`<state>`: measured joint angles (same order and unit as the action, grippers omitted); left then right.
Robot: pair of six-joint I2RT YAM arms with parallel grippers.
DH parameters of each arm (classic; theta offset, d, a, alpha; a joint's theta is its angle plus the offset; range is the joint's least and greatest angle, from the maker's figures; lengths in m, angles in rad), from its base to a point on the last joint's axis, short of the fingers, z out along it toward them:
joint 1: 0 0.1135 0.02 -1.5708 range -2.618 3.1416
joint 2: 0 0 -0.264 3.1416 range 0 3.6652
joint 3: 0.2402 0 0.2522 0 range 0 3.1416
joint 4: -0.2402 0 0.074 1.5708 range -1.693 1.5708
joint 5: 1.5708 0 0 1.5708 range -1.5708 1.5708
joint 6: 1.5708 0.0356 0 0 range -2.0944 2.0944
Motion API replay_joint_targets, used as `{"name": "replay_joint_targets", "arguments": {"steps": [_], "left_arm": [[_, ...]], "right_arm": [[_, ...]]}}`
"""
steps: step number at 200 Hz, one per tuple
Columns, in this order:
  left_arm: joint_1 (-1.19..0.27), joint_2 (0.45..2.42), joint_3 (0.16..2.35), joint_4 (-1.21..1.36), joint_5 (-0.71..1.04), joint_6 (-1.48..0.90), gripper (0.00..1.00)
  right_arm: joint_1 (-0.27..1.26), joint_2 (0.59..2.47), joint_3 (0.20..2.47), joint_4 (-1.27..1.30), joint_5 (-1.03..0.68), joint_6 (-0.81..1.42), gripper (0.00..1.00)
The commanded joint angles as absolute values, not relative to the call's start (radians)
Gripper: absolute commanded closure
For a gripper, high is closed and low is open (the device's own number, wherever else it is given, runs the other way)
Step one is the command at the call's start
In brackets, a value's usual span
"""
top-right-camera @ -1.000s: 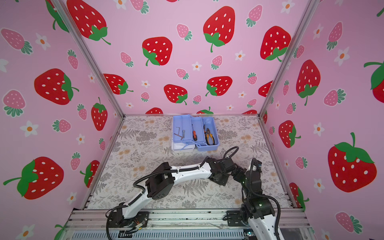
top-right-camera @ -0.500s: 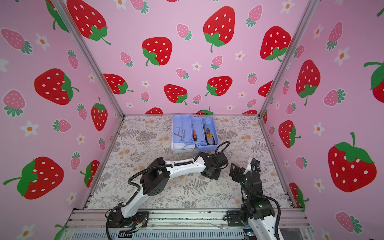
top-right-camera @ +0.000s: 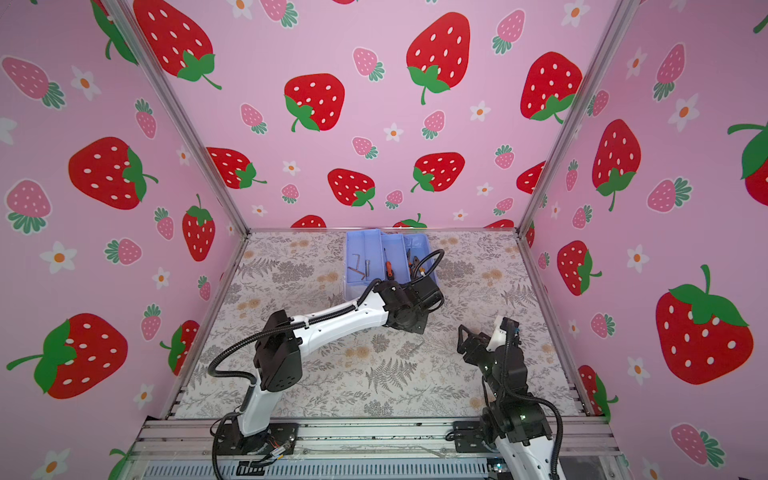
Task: Pack the tool kit
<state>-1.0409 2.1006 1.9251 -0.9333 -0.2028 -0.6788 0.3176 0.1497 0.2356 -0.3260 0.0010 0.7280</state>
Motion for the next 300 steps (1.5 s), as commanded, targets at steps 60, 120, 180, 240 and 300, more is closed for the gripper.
{"name": "replay_joint_targets", "arguments": {"steps": [60,120,180,240,300], "left_arm": [[-1.039,2.06,1.753,-0.896,-0.219,-0.736,0.99],[-0.999,1.946,1.561,-0.722,-0.177,-0.745,0.96],[-0.904,1.807,1.406,-0.624,-0.116,-0.716,0.9],[-0.776,1.695,1.275,-0.544,-0.02,-0.689,0.88],[-0.732,1.623,1.14,-0.493,0.018,-0.68,0.87]], "right_arm": [[0.316,0.158,0.206,-0.282,-0.063,0.692,0.27],[0.328,0.67,0.169,-0.135,-0.24,0.664,0.25],[0.448,0.896,0.258,-0.088,-0.12,0.666,0.26],[0.634,1.205,0.417,-0.074,-0.006,0.687,0.38],[0.745,1.447,0.565,-0.077,0.037,0.699,0.49]]}}
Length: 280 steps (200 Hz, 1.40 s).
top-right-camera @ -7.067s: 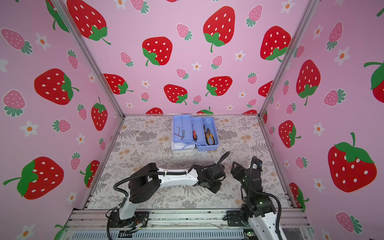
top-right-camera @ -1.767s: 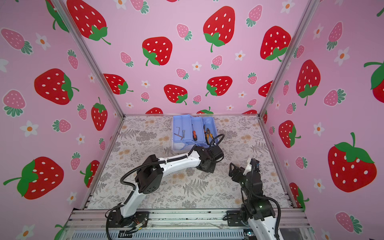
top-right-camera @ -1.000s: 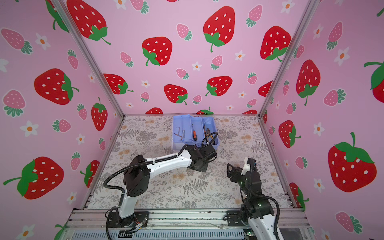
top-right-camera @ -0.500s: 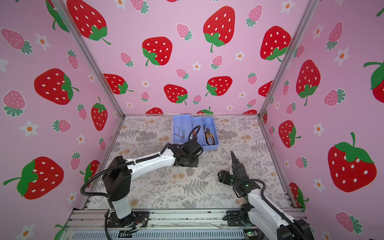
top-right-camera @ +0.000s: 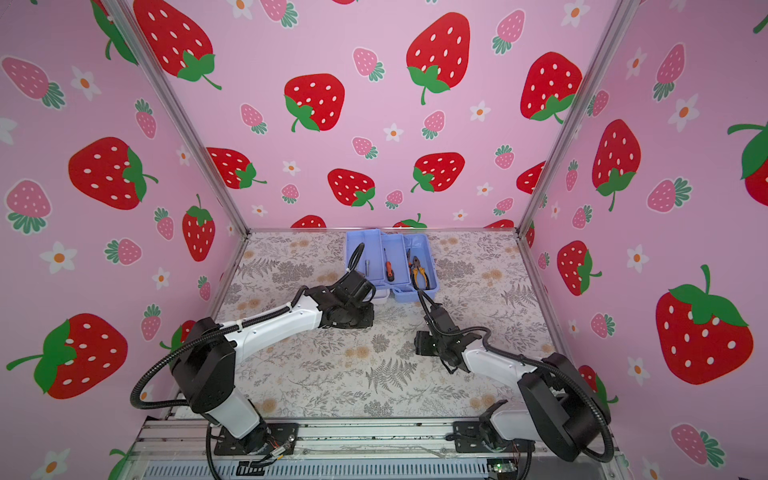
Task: Pack the tool kit
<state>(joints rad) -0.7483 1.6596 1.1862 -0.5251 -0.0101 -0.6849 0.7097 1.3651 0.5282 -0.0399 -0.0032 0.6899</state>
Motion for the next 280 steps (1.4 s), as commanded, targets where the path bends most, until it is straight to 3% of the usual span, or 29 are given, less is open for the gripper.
{"name": "replay_joint_targets", "arguments": {"steps": [1,19,43,65,100,199,217,227,280], "left_arm": [[-0.731,1.622,1.139,-0.493,0.018,-0.681,0.87],[-0.714,1.599,1.107,-0.48,0.027,-0.681,0.87],[-0.694,1.576,1.076,-0.467,0.041,-0.68,0.86],[-0.68,1.563,1.053,-0.454,0.052,-0.68,0.86],[-0.659,1.544,1.014,-0.43,0.068,-0.682,0.86],[-0.607,1.503,0.92,-0.381,0.114,-0.679,0.86],[-0.598,1.497,0.906,-0.373,0.121,-0.676,0.86],[-0.595,1.493,0.898,-0.365,0.128,-0.679,0.86],[-0.577,1.493,0.879,-0.346,0.165,-0.676,0.86]], "right_arm": [[0.746,1.451,0.567,-0.079,0.039,0.699,0.51],[0.773,1.515,0.616,-0.112,0.074,0.69,0.69],[0.807,1.569,0.665,-0.146,0.126,0.681,0.75],[0.832,1.593,0.696,-0.161,0.152,0.676,0.89],[0.851,1.601,0.741,-0.192,0.186,0.649,1.0],[0.862,1.551,0.805,-0.265,0.224,0.631,1.0],[0.865,1.539,0.798,-0.278,0.208,0.646,0.8],[0.864,1.534,0.785,-0.276,0.195,0.653,0.73],[0.878,1.585,0.775,-0.268,0.186,0.644,0.75]]}}
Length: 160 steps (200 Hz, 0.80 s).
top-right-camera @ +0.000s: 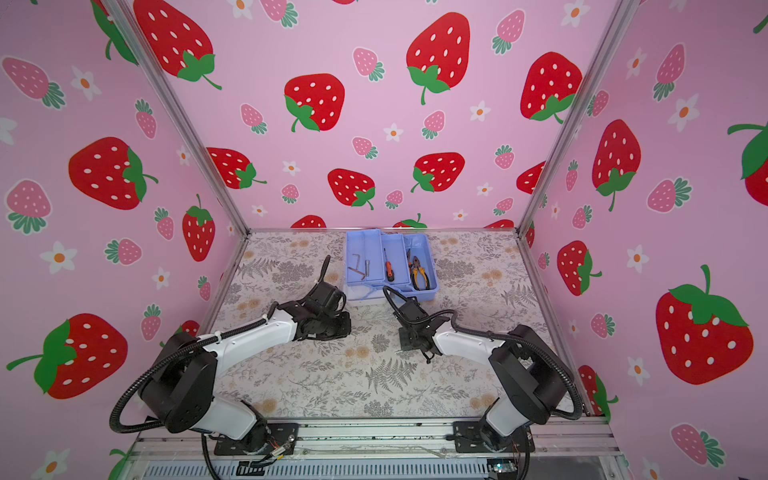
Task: Pack the tool kit
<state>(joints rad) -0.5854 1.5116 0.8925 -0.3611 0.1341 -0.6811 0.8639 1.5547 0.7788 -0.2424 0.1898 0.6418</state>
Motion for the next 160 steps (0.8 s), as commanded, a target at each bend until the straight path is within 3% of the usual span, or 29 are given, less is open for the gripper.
{"name": "replay_joint_targets", "arguments": {"steps": [1,78,160], "left_arm": [[-0.577,1.493,0.879,-0.346,0.166,-0.676,0.86],[-0.555,1.475,0.842,-0.321,0.187,-0.68,0.86],[-0.545,1.476,0.832,-0.307,0.205,-0.682,0.86]], "right_arm": [[0.878,1.586,0.777,-0.268,0.186,0.643,0.75],[0.899,1.661,0.822,-0.326,0.24,0.623,1.0],[0.899,1.608,0.962,-0.422,0.247,0.576,1.0]]}}
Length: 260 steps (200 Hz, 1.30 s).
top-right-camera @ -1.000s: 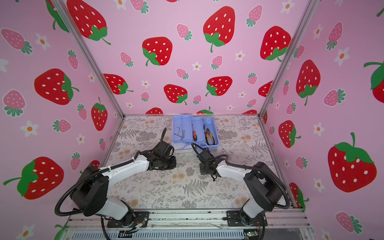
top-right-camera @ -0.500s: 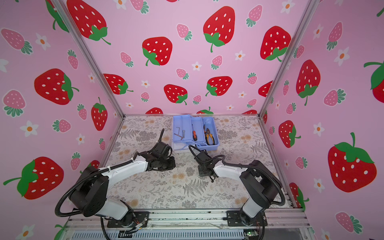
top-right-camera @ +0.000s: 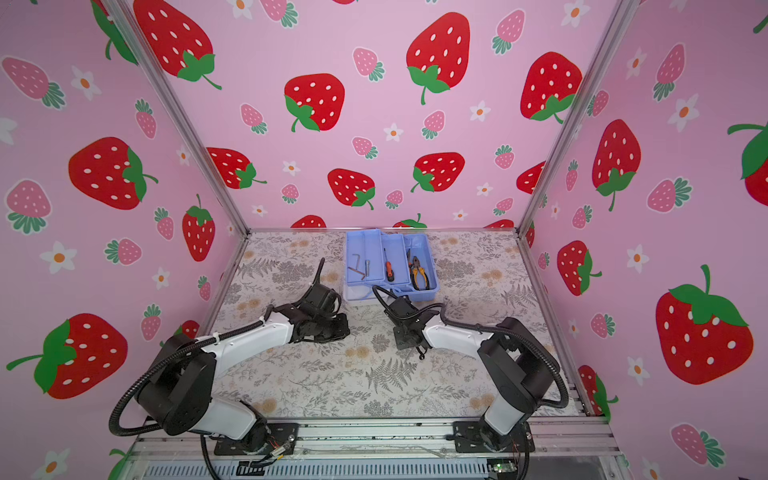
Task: Pack the tool kit
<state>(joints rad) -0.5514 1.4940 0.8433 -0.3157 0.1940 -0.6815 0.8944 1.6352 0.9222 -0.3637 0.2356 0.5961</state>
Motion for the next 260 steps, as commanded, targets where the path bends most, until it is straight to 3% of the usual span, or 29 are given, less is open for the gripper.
{"name": "replay_joint_targets", "arguments": {"steps": [1,29,67,93,143,215,260], "left_arm": [[-0.544,1.476,0.832,-0.307,0.205,-0.682,0.86],[-0.539,1.476,0.826,-0.306,0.209,-0.679,0.86],[-0.525,1.486,0.83,-0.306,0.22,-0.673,0.86],[-0.522,1.493,0.839,-0.306,0.228,-0.672,0.86],[-0.522,1.467,0.819,-0.308,0.227,-0.68,0.86],[-0.512,1.45,0.812,-0.309,0.225,-0.679,0.86],[-0.509,1.458,0.807,-0.305,0.228,-0.679,0.86]], "right_arm": [[0.899,1.607,0.962,-0.422,0.246,0.576,1.0],[0.899,1.571,0.918,-0.425,0.206,0.62,0.89],[0.899,1.461,0.792,-0.388,0.139,0.704,0.54],[0.899,1.457,0.752,-0.361,0.109,0.725,0.49],[0.9,1.545,0.772,-0.336,0.078,0.72,0.52],[0.905,1.621,0.804,-0.284,0.054,0.706,0.84],[0.928,1.654,0.844,-0.327,0.11,0.682,0.96]]}}
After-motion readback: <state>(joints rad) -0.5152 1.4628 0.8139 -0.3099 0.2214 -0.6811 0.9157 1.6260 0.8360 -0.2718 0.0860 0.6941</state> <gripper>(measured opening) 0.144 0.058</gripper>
